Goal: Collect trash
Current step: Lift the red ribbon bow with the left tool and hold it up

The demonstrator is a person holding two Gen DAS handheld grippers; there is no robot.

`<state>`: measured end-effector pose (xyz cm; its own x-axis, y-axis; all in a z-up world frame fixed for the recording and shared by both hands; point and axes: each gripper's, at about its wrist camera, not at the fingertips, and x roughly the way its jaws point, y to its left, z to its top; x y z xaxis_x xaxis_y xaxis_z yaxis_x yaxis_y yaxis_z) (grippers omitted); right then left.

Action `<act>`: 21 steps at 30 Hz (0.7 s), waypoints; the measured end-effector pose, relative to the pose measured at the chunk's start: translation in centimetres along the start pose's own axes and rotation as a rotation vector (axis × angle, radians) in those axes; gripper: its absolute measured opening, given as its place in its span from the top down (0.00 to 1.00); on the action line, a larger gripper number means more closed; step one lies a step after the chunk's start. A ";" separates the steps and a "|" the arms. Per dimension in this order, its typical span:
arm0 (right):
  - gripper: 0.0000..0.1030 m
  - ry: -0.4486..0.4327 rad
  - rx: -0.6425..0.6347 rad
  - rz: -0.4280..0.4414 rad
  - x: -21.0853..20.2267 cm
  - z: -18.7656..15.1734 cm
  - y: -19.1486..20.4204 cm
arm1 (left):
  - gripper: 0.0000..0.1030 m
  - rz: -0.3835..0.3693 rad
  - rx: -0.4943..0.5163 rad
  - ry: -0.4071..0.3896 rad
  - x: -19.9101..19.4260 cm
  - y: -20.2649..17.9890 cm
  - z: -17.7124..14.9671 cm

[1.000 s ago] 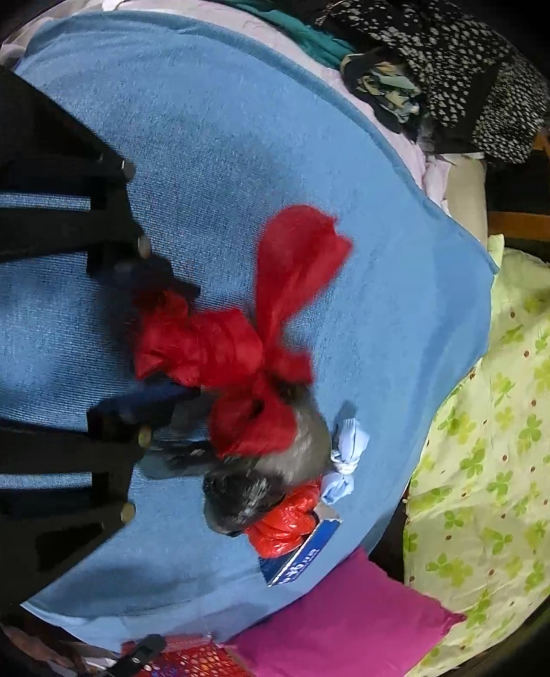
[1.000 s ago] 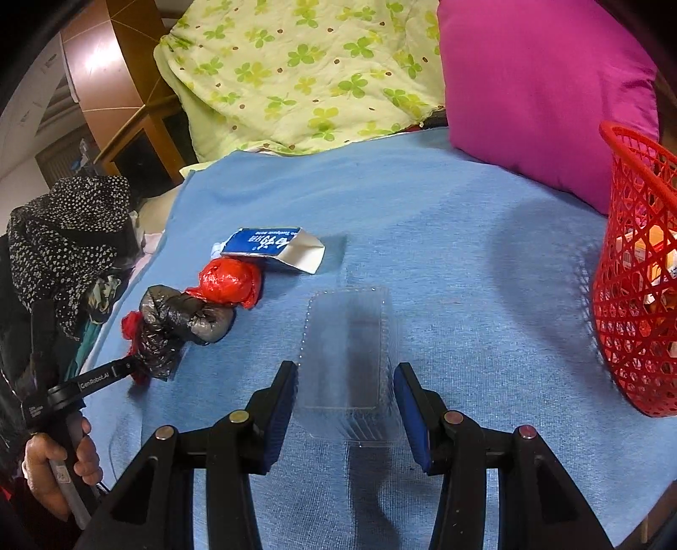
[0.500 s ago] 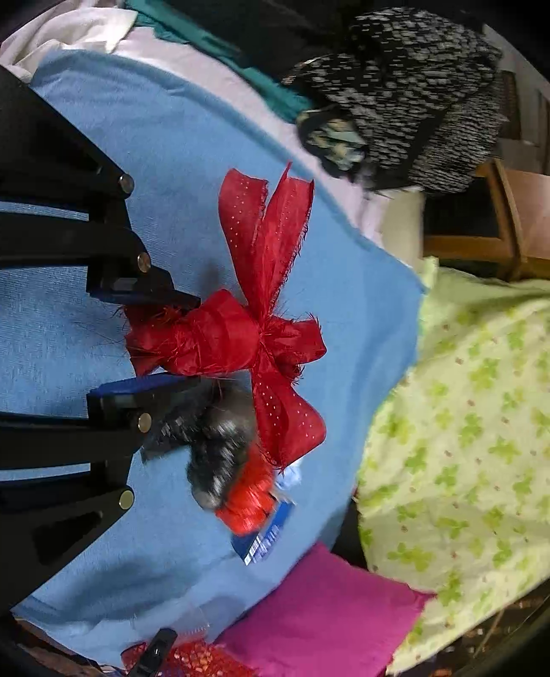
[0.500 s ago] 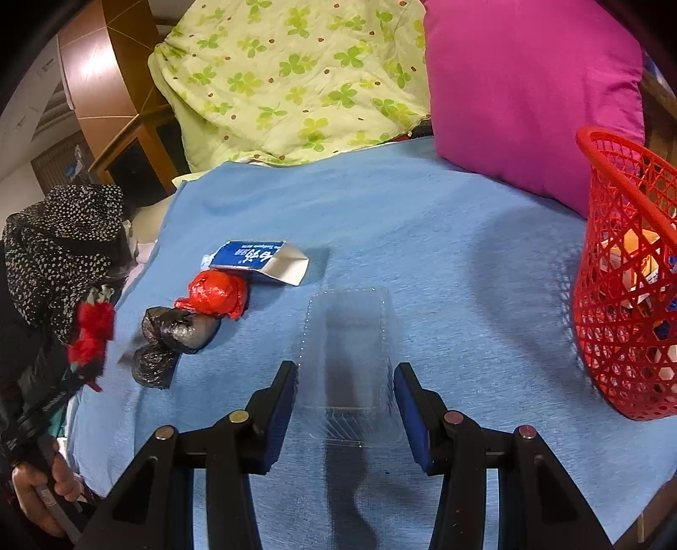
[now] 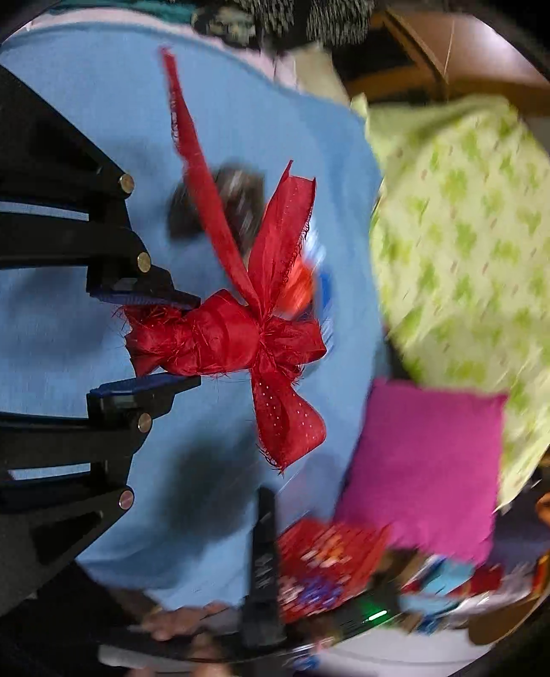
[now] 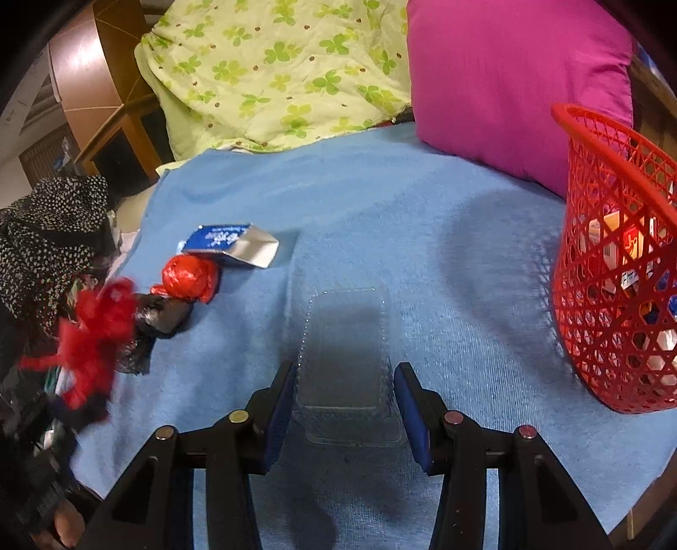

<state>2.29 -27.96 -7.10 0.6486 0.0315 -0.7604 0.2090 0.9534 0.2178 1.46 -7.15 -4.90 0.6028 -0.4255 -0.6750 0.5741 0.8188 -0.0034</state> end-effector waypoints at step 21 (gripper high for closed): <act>0.38 0.025 0.104 0.058 -0.5 0.1 -1.6 | 0.35 -0.031 -0.060 0.136 3.7 -1.9 -0.6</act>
<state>1.67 -29.52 -6.98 0.6434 0.0943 -0.7597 0.2478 0.9133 0.3232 2.31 -10.02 -7.85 0.5021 -0.3985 -0.7675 0.5552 0.8290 -0.0673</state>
